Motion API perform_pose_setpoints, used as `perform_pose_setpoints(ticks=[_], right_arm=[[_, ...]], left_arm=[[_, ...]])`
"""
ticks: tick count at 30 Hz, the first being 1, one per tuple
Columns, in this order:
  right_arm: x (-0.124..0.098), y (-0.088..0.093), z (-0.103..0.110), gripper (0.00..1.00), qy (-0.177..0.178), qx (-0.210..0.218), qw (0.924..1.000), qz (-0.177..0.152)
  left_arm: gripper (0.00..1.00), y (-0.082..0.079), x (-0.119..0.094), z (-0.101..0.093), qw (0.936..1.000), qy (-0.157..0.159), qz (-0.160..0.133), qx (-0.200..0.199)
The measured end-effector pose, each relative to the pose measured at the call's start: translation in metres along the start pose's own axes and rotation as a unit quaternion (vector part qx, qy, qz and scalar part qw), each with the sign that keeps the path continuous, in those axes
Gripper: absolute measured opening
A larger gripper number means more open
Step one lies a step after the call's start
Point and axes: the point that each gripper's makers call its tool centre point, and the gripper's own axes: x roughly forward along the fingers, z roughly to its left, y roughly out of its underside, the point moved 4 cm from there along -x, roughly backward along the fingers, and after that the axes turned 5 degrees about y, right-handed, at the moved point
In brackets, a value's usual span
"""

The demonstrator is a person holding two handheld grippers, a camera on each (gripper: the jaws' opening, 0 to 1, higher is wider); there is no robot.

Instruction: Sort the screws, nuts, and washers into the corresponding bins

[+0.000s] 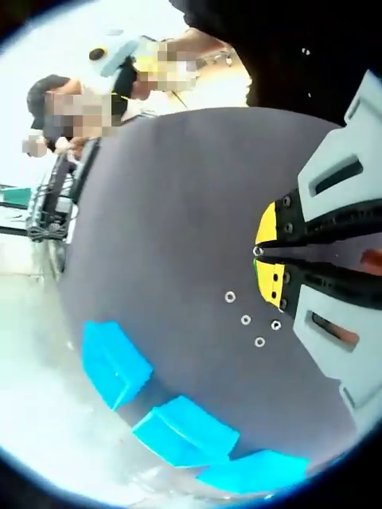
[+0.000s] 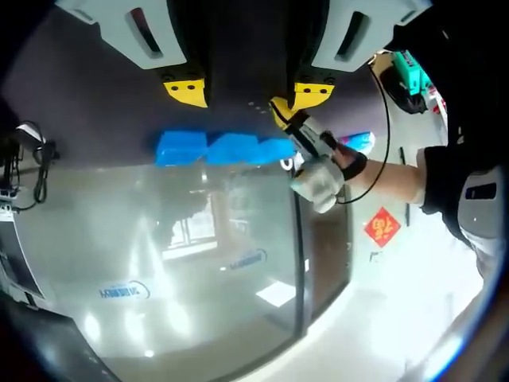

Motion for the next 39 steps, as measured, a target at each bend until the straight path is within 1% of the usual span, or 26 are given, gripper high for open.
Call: perform_pose_setpoints(ticks=[3, 6, 7, 9, 10, 11, 12, 13, 14, 15, 16, 18, 19, 20, 21, 22, 23, 25, 27, 28, 30, 31, 32, 34, 37, 39], right_arm=[[0.001, -0.003, 0.002, 0.34, -0.003, -0.004, 1.0000, -0.001], [0.002, -0.005, 0.004, 0.34, -0.004, -0.007, 1.0000, -0.002], [0.002, -0.006, 0.005, 0.34, -0.005, -0.009, 0.9999, -0.002], [0.003, -0.007, 0.007, 0.34, -0.006, -0.010, 0.9999, -0.003], [0.003, -0.008, 0.007, 0.34, -0.006, -0.011, 0.9999, -0.004], [0.003, -0.009, 0.008, 0.34, -0.006, -0.013, 0.9999, -0.005], [0.004, -0.009, 0.008, 0.34, -0.006, -0.015, 0.9999, -0.005], [0.004, -0.011, 0.008, 0.34, -0.006, -0.015, 0.9999, -0.007], [0.004, -0.012, 0.008, 0.34, -0.006, -0.015, 0.9998, -0.007], [0.005, -0.013, 0.008, 0.34, -0.005, -0.017, 0.9998, -0.008], [0.005, -0.014, 0.009, 0.34, -0.005, -0.017, 0.9998, -0.009], [0.005, -0.016, 0.010, 0.34, -0.006, -0.019, 0.9998, -0.009], [0.005, -0.017, 0.011, 0.34, -0.006, -0.023, 0.9997, -0.009], [0.005, -0.018, 0.011, 0.34, -0.007, -0.023, 0.9997, -0.009], [0.005, -0.019, 0.011, 0.34, -0.008, -0.023, 0.9997, -0.009], [0.005, -0.019, 0.012, 0.34, -0.008, -0.024, 0.9996, -0.009], [0.006, -0.020, 0.013, 0.34, -0.008, -0.027, 0.9996, -0.009], [0.006, -0.021, 0.013, 0.34, -0.008, -0.027, 0.9995, -0.010], [0.006, -0.021, 0.014, 0.34, -0.007, -0.030, 0.9995, -0.010], [0.006, -0.022, 0.014, 0.34, -0.007, -0.030, 0.9995, -0.011], [0.005, -0.022, 0.014, 0.34, -0.007, -0.030, 0.9995, -0.011], [0.005, -0.023, 0.014, 0.34, -0.007, -0.031, 0.9994, -0.012], [0.005, -0.024, 0.015, 0.34, -0.007, -0.032, 0.9994, -0.012], [0.005, -0.026, 0.016, 0.34, -0.008, -0.033, 0.9993, -0.014], [0.005, -0.028, 0.017, 0.34, -0.010, -0.034, 0.9992, -0.015], [0.005, -0.028, 0.018, 0.34, -0.011, -0.034, 0.9992, -0.017]], left_arm=[[0.05, -0.008, -0.010, 0.000, 0.9986, -0.002, -0.050, -0.017], [0.05, -0.014, -0.024, 0.006, 0.9947, -0.026, -0.098, -0.017], [0.05, -0.017, -0.030, 0.008, 0.9915, -0.035, -0.125, -0.009], [0.05, -0.021, -0.042, 0.012, 0.9851, -0.044, -0.164, -0.028], [0.05, -0.020, -0.045, 0.014, 0.9842, -0.051, -0.167, -0.031], [0.05, -0.018, -0.050, 0.015, 0.9820, -0.070, -0.174, -0.026], [0.05, -0.017, -0.054, 0.016, 0.9796, -0.083, -0.183, -0.008], [0.05, -0.018, -0.057, 0.015, 0.9751, -0.091, -0.202, -0.003], [0.05, -0.019, -0.062, 0.011, 0.9677, -0.094, -0.234, -0.010], [0.05, -0.019, -0.065, 0.006, 0.9625, -0.092, -0.254, -0.018], [0.05, -0.018, -0.068, 0.001, 0.9591, -0.088, -0.268, -0.021], [0.05, -0.020, -0.077, -0.006, 0.9477, -0.096, -0.304, -0.025], [0.05, -0.021, -0.084, -0.006, 0.9402, -0.099, -0.325, -0.018], [0.05, -0.020, -0.087, -0.009, 0.9377, -0.098, -0.333, -0.015], [0.05, -0.020, -0.090, -0.010, 0.9330, -0.108, -0.343, -0.012], [0.05, -0.018, -0.093, -0.013, 0.9312, -0.110, -0.347, -0.009], [0.05, -0.016, -0.096, -0.014, 0.9274, -0.114, -0.356, -0.008], [0.05, -0.016, -0.104, -0.015, 0.9189, -0.112, -0.378, -0.012], [0.05, -0.016, -0.113, -0.014, 0.9066, -0.113, -0.406, -0.017], [0.05, -0.014, -0.116, -0.011, 0.9052, -0.120, -0.407, -0.021], [0.05, -0.009, -0.123, -0.003, 0.8994, -0.137, -0.414, -0.025], [0.05, -0.008, -0.128, 0.001, 0.8939, -0.145, -0.423, -0.032], [0.05, -0.005, -0.133, 0.009, 0.8921, -0.159, -0.421, -0.033], [0.05, -0.002, -0.143, 0.022, 0.8844, -0.190, -0.425, -0.031], [0.05, 0.000, -0.155, 0.044, 0.8761, -0.213, -0.431, -0.036], [0.05, 0.003, -0.162, 0.059, 0.8709, -0.224, -0.435, -0.049]])
